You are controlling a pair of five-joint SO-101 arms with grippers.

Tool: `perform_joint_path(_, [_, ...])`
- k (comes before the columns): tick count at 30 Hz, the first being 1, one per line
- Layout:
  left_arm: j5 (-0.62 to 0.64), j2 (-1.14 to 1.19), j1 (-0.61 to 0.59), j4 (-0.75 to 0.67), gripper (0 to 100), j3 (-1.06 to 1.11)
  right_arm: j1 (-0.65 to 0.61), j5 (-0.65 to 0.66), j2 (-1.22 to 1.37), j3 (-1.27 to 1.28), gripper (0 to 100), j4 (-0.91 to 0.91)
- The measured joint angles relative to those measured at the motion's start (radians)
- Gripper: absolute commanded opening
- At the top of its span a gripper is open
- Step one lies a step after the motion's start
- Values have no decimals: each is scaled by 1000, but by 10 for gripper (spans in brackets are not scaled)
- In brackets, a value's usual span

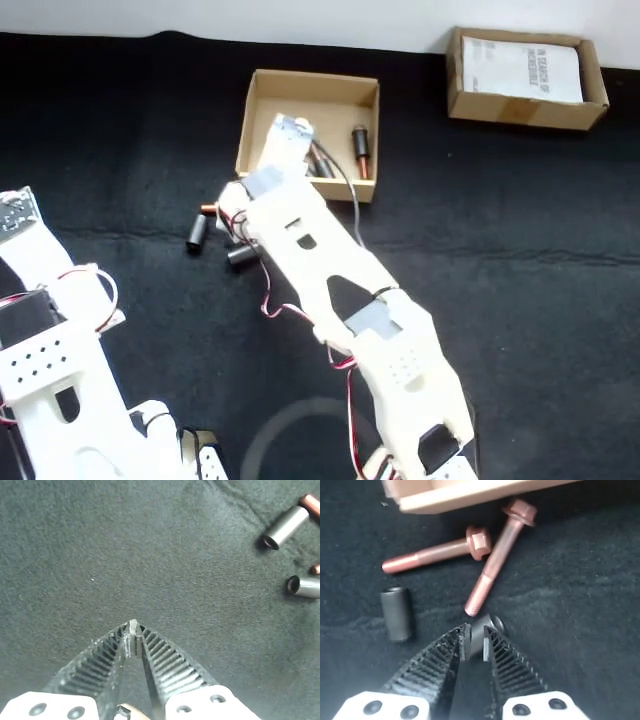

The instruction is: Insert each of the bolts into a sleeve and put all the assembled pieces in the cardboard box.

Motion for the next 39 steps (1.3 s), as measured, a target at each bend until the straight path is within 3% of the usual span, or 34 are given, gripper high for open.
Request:
perform_joint_path(12, [-25, 0, -12, 0, 10, 0, -98, 0, 5, -46, 150, 196])
perform_joint_path(39, [-25, 0, -12, 0, 10, 0, -72, -37, 118, -49, 150, -77])
